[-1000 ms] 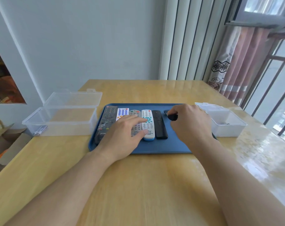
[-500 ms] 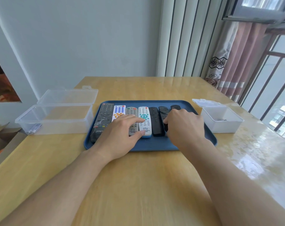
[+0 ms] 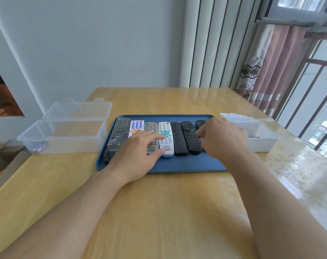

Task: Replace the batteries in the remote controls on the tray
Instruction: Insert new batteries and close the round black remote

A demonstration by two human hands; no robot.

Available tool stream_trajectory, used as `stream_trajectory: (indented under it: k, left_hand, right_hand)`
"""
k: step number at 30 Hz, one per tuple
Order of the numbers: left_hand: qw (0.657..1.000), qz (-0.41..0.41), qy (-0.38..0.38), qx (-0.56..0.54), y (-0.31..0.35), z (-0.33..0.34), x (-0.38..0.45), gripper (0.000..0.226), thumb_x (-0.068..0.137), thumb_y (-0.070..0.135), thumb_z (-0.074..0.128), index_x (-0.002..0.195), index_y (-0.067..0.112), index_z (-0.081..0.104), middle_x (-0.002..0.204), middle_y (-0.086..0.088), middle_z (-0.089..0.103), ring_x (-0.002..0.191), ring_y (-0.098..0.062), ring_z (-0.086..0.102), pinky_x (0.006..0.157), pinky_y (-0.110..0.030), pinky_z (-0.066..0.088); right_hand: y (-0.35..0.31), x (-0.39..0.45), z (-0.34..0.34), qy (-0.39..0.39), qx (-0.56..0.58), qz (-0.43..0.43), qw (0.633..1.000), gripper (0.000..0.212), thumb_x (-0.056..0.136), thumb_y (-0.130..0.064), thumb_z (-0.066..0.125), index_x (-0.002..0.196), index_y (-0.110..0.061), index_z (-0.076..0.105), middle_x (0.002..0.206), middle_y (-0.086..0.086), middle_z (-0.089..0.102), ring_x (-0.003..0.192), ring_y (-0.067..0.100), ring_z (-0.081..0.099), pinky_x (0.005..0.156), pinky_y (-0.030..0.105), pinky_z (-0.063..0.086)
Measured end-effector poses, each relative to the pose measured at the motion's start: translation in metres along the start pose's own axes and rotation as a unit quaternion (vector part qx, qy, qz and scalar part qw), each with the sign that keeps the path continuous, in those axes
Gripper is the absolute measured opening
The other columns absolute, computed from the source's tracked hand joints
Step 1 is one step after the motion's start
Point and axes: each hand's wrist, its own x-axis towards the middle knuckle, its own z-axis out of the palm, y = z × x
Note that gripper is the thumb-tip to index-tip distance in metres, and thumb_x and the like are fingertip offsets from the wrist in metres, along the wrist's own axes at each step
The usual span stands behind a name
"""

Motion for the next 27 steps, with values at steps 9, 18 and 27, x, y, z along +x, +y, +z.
stream_trajectory:
  k: [9,18,27]
  left_hand:
    - [1.0,-0.005,0.007,-0.01,0.003,0.0,-0.001,0.035,0.095,0.031,0.07,0.13,0.03,0.066,0.122,0.025,0.054,0.127,0.005,0.042,0.103,-0.012,0.026]
    - [0.999,-0.009,0.023,-0.021,0.002,0.0,0.0,0.034,0.094,0.032,0.07,0.127,0.03,0.067,0.122,0.027,0.052,0.128,0.006,0.042,0.108,-0.014,0.026]
    - [0.994,-0.019,0.092,-0.063,0.005,-0.003,0.001,0.028,0.093,0.033,0.07,0.121,0.03,0.072,0.13,0.02,0.058,0.133,0.002,0.045,0.108,-0.012,0.028]
  right_hand:
    - [0.023,0.019,0.027,-0.058,0.068,0.06,0.994,0.029,0.091,-0.042,0.061,0.109,-0.02,0.056,0.113,0.001,0.058,0.092,0.026,0.06,0.073,0.035,0.046]
    - [0.025,0.021,0.025,-0.04,0.112,0.088,0.989,0.019,0.08,-0.027,0.059,0.091,-0.012,0.055,0.086,0.006,0.061,0.072,0.027,0.055,0.053,0.03,0.034]
    - [0.007,0.011,-0.003,0.068,0.304,0.047,0.949,0.01,0.097,-0.028,0.054,0.101,-0.021,0.047,0.093,-0.002,0.064,0.083,0.026,0.059,0.069,0.039,0.048]
